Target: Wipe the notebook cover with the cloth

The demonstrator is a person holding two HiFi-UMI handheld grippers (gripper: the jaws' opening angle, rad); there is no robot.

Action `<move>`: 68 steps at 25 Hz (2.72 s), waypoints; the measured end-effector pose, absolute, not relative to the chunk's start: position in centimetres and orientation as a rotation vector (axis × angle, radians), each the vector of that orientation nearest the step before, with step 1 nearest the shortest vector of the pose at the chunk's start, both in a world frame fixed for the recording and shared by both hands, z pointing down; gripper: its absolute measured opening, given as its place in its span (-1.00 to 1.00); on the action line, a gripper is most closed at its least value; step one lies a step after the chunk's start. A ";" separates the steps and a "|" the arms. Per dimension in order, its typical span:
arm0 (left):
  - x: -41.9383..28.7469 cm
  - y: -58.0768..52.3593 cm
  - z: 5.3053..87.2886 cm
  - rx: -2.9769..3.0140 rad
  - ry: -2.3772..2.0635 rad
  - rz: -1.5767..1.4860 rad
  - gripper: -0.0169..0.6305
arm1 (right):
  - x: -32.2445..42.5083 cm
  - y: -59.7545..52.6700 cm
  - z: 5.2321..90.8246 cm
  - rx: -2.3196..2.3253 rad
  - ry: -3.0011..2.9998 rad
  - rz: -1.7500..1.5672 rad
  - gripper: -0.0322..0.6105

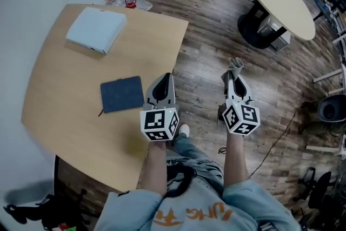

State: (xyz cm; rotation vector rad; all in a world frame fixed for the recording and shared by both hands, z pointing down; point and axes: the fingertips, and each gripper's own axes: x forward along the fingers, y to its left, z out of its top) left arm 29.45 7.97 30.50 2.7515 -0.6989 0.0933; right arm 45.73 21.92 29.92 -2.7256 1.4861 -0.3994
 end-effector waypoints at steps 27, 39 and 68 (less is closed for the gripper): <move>10.8 -5.8 34.4 2.448 -1.301 0.165 -0.89 | 32.3 2.0 35.0 -2.342 2.085 -0.652 -0.80; 0.0 -8.2 40.7 2.223 -1.460 0.185 -0.89 | 20.0 -4.9 39.8 -2.128 2.403 -0.784 -0.80; -8.4 -10.6 50.5 2.118 -1.457 0.403 -0.89 | -0.3 -9.0 49.8 -1.761 2.807 -1.136 -0.80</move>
